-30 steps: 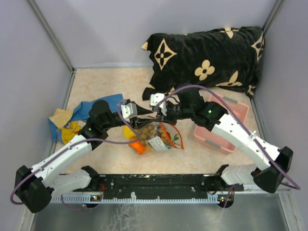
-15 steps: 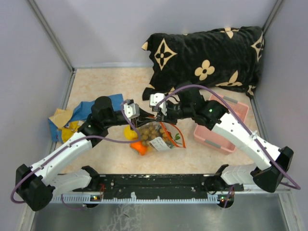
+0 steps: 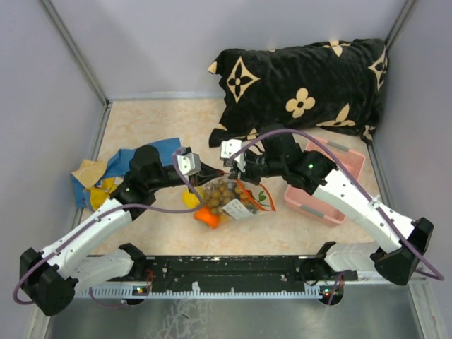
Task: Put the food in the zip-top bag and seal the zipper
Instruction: Zip the zipper food storage bag at the center of the board.
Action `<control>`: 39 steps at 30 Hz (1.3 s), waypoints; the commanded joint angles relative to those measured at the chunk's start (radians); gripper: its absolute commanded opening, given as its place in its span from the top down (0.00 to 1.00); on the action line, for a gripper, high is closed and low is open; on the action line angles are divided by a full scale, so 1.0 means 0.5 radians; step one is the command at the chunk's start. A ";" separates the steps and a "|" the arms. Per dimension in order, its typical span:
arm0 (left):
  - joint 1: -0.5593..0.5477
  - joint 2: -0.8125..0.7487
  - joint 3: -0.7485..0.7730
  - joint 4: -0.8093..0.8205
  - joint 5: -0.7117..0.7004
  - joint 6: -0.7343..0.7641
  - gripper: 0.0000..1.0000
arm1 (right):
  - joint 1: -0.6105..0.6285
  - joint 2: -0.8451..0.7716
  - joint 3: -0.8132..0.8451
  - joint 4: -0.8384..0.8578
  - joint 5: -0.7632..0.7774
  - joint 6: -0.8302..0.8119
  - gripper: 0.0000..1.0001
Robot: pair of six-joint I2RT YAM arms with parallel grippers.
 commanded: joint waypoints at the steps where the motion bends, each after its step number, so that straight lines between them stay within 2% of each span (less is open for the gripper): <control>1: 0.034 -0.151 -0.095 0.257 -0.242 -0.151 1.00 | -0.005 -0.171 -0.075 -0.005 0.219 0.028 1.00; 8: 0.083 -0.224 -0.225 0.411 -0.519 -0.325 1.00 | -0.032 -0.247 -0.126 -0.086 0.357 0.119 1.00; 19: 0.091 -0.274 -0.483 0.553 -0.982 -0.478 1.00 | -0.036 -0.242 -0.011 -0.313 0.573 0.233 1.00; 32: 0.100 -0.268 -0.555 0.584 -1.443 -0.564 1.00 | -0.036 -0.267 0.071 -0.517 0.776 0.374 1.00; 34: 0.100 -0.258 -0.545 0.573 -1.400 -0.564 1.00 | -0.035 -0.272 0.061 -0.498 0.759 0.376 1.00; 36: 0.100 -0.250 -0.532 0.584 -1.197 -0.549 1.00 | -0.036 -0.263 0.045 -0.461 0.709 0.372 1.00; 37: 0.099 -0.248 -0.517 0.594 -1.113 -0.535 0.97 | -0.036 -0.247 0.044 -0.447 0.685 0.368 1.00; 39: 0.098 -0.227 -0.456 0.567 -0.942 -0.492 0.84 | -0.035 -0.207 0.067 -0.441 0.656 0.352 1.00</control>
